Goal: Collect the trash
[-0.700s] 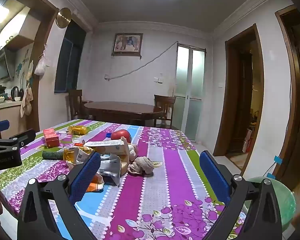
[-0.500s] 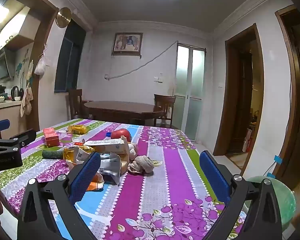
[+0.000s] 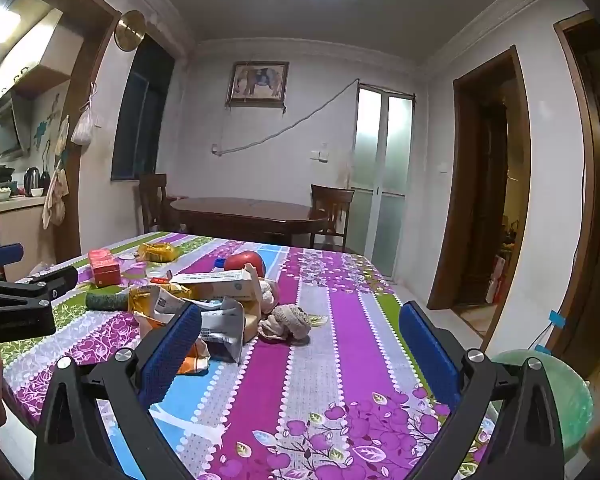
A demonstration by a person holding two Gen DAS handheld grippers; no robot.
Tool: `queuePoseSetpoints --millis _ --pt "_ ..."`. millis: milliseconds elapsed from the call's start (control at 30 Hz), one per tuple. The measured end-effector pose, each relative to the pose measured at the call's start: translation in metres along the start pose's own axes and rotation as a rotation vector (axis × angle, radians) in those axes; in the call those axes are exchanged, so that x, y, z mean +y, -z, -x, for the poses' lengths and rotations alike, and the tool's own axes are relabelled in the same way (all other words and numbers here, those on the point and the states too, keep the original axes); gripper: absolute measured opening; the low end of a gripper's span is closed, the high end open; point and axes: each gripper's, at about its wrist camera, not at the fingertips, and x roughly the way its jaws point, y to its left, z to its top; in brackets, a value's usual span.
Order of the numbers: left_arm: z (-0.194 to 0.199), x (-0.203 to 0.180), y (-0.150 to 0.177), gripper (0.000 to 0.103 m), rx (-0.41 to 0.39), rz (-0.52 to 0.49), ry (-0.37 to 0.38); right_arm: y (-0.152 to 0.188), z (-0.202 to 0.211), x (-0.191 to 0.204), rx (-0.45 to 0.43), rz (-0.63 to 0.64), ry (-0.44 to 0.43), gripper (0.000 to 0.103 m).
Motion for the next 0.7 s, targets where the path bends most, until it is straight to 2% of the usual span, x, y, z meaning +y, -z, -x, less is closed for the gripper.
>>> queuePoseSetpoints --millis 700 --pt "-0.0003 -0.0019 -0.0026 0.098 0.002 -0.004 0.008 0.0012 -0.0002 0.0039 0.007 0.005 -0.002 0.099"
